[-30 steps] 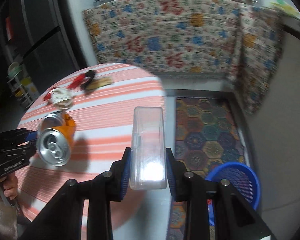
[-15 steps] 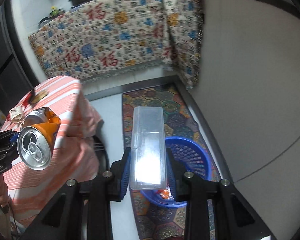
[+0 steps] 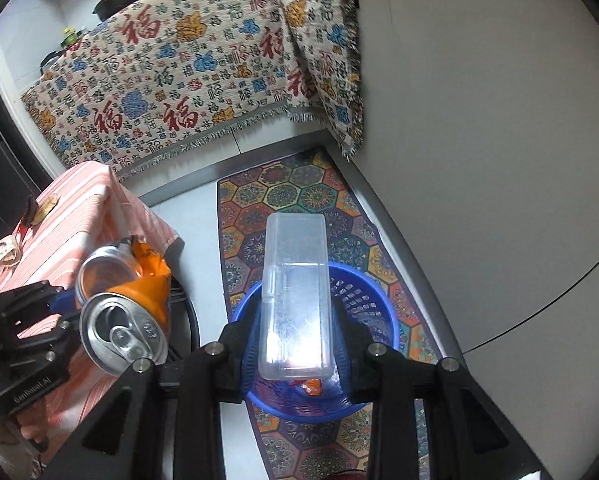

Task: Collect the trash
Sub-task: 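Carry both items over the blue wastebasket and open both grippers to drop them, then move both open grippers back toward the trash on the table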

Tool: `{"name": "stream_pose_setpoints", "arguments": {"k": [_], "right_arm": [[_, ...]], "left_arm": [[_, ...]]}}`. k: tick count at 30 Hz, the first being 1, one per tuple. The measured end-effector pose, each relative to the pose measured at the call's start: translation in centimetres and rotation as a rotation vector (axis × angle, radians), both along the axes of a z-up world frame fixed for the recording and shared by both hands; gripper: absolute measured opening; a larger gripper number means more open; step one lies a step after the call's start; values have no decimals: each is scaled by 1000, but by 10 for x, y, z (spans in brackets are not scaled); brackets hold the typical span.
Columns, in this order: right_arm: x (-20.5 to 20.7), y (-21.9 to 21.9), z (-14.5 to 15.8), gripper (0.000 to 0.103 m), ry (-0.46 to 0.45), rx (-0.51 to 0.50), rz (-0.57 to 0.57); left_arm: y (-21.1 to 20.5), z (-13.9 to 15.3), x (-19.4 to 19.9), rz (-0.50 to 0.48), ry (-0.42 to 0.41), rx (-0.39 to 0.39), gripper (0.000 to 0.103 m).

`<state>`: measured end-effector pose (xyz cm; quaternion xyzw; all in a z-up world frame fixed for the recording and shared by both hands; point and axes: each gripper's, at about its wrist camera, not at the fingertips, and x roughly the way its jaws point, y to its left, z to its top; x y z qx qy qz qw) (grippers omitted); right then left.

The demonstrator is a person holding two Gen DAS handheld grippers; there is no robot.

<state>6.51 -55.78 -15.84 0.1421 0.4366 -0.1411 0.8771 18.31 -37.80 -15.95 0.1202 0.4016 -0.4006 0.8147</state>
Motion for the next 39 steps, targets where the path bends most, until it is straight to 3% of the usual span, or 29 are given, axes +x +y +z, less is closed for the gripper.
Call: {"name": "stream_pose_setpoints", "arguments": {"k": [8,9,11,12,13,20,25,28,34,39], "right_arm": [[3,-23,-24,33,8,45,-30],[4,-26,-26,33,7,52,-33],[6,-33,-32,39,-7,81,-40],[7,-36,-35,52,-9,95,-48],[8,-40,-37,55,-17,106,-54],[6,-35,-16,55,-93,34,-63],[3,-14,15,56,-165,-64,-52],[4,7,32,61,-193,-124,-24],[17,86,51,65,-206,-193,88],[42,200,46,65,-159,-155,282]], "left_arm": [[-33,-29,5,-65,17,16,26],[-37,-34,7,-69,26,23,30],[-43,-46,8,-69,35,24,69],[-44,-49,9,-69,32,17,70],[-46,-52,11,-70,37,16,70],[-20,-20,16,4,16,-39,70],[32,27,14,63,-15,-104,80],[77,52,5,100,-54,-109,88],[185,59,3,247,-63,-18,92],[295,42,13,465,-89,102,92]]}}
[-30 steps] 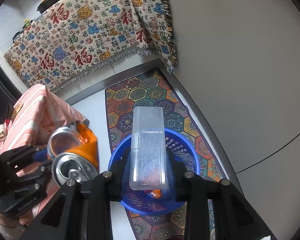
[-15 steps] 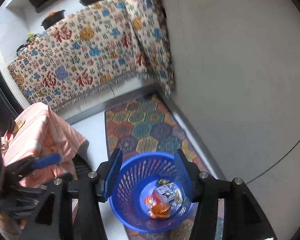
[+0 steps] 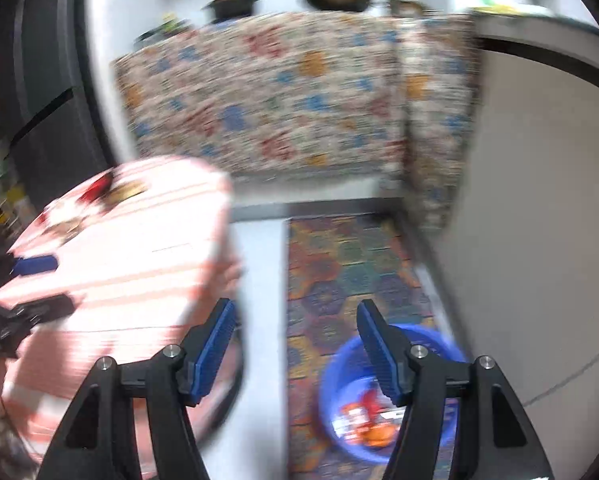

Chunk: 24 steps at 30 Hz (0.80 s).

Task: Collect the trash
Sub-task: 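Move both open grippers back toward the trash on the table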

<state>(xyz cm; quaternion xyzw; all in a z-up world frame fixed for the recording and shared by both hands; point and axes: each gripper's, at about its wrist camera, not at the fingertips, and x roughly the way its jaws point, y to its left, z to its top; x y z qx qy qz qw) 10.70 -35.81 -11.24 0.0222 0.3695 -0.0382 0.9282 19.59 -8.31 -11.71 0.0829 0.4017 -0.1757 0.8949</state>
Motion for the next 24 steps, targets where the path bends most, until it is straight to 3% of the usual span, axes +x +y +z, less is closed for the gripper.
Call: {"name": "stream_pose_setpoints", "arguments": {"k": [4,10,15,17,19,24], "right_arm": [[18,93,-11,65,50,-9,146],[71,199,-36,68,136,14,256],[122,241,-61,68,191,-33,278],[135,248,-66,70,198,-47,291],[144,258,-67,70,182,-76,297],[158,262,-70,79,169,-70,291]], "left_arm": [[83,-15,8,154,0,80,92],[166,-42,36,284,64,85,92],[190,-59,55,316,68,99,93],[198,-62,56,328,66,68,103],[208,-64,60,333,98,3,103],[214,-64,68,308,97,8,103]]}}
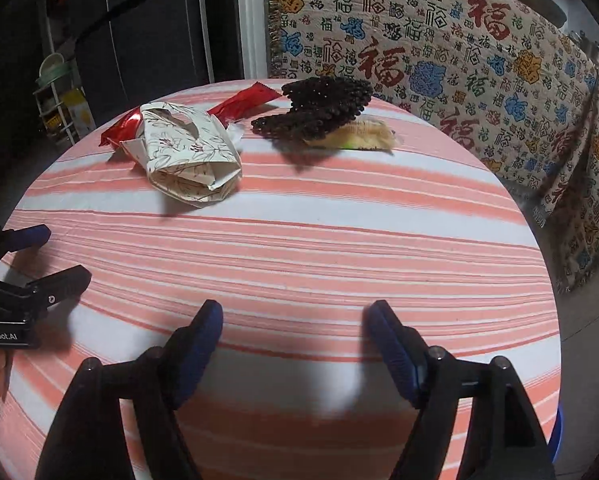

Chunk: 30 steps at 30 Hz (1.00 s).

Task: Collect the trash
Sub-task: 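Move both open grippers back toward the trash on the table, then grasp the white paper cup with the left gripper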

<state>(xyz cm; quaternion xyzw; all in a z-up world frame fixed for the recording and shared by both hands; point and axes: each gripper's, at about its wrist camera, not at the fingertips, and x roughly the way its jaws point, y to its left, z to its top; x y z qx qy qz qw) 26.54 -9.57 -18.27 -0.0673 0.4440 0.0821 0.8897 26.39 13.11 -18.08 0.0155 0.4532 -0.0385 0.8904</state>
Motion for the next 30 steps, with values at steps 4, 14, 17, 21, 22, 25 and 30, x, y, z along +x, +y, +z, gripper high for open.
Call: {"name": "stream_pose_setpoints", "arguments": {"k": [4,14,17,21,22,25,30], "right_arm": [[3,0,-1,79,1,-3,-4],[2,1,-1,80,1,-5,-5],[2,1,-2,81,2,-3,-4],[6,8,-1,81,7,12,41],[9,11,-1,81,9,21,67],[22,30,5,81,-14,28,152],[46,69,22,80,-56,32,275]], "left_arm": [[6,0,8,-110,2,1,103],[49,1,58,-122,2,-6,103],[48,0,65,-103,1,0,103],[47,0,61,-84,1,2,103],[47,0,60,-76,1,3,103],[47,0,59,-73,1,3,103],[48,0,58,-74,0,3,103]]}}
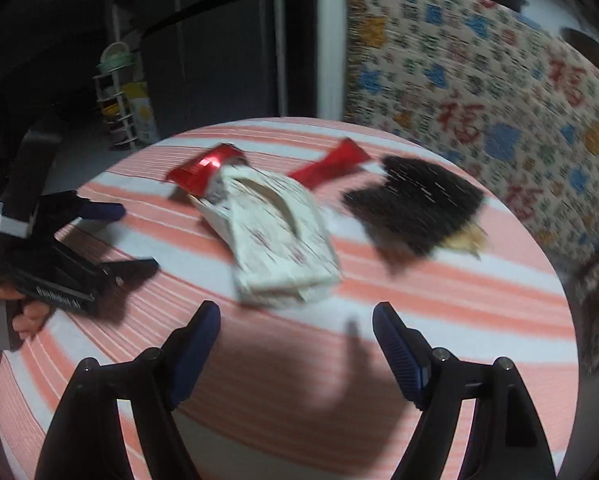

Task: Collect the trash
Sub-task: 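Grasp the white paper cup with the left gripper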

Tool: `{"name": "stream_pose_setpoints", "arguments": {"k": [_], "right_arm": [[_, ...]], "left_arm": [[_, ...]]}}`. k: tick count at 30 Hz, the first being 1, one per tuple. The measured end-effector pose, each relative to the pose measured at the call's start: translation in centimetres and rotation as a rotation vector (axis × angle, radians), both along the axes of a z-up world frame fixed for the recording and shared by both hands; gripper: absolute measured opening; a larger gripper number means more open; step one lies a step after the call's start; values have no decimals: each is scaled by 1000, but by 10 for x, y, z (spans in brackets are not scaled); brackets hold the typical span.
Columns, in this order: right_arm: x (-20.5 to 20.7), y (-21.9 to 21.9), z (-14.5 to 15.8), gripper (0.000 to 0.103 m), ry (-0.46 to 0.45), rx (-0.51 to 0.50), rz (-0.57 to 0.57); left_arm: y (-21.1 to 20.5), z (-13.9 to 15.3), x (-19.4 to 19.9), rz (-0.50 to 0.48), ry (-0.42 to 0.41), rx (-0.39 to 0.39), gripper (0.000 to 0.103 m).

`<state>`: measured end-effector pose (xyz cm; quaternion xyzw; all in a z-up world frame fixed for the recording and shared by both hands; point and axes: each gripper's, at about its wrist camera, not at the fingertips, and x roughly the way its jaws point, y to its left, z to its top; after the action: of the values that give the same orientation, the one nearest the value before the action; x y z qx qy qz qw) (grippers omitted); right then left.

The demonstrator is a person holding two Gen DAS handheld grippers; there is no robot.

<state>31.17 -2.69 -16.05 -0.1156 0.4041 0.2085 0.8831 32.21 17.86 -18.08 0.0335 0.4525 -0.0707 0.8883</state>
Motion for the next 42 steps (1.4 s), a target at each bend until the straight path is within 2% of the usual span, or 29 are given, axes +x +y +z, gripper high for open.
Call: {"name": "stream_pose_setpoints", "arguments": {"k": [2,3,4,5,8,10,12,14,17,20,22,24,25,29,33,34,36,37,42], "right_arm": [[11,14,-4,80,4,-38,27],[16,18,-6,72,-4,-54,17],[19,16,-7,59,-6,-41,6],[20,12,-6,51,-2,-22,-12],[13,-14,1,51,24,68,-81],[-2,-28,4,51,24,69,-103],[-19,-45,5,51,61,95,-135],[-41,-59,6,52,49,53,-186],[-70,-64,3,57,16,-6,-206],[-80,-62,-5,63,8,-17,-198],[-81,-63,-12,63,32,1,-204],[-81,-69,-18,63,64,29,-223],[-82,-70,-15,63,52,36,-227],[-84,-78,-17,63,66,81,-251],[-85,-77,-17,64,66,79,-258],[-86,-76,-17,64,65,72,-257],[-86,-74,-17,66,64,60,-254],[-85,-73,-18,66,64,59,-253],[-86,-75,-17,66,67,70,-252]], "left_arm": [[0,0,0,5,0,1,103],[0,0,-1,7,-1,2,103],[0,0,-1,9,-1,2,103],[0,0,-1,10,-1,2,103],[0,0,-2,17,-2,2,103],[0,0,-2,20,-2,2,103],[-1,2,-4,28,-6,8,102],[-5,5,-9,41,-18,12,102],[-21,23,-24,-16,-109,18,102],[-43,47,-33,-154,-184,23,102],[-60,55,-30,-270,-194,58,102],[-71,55,-19,-350,-175,83,102],[-74,53,-11,-374,-163,97,102],[-80,48,22,-438,-112,124,89],[-85,38,31,-502,-62,156,84],[-86,34,31,-519,-48,173,80],[-90,26,28,-532,-20,207,63],[-90,23,27,-531,-3,214,44],[-82,28,15,-449,15,155,39]]}}
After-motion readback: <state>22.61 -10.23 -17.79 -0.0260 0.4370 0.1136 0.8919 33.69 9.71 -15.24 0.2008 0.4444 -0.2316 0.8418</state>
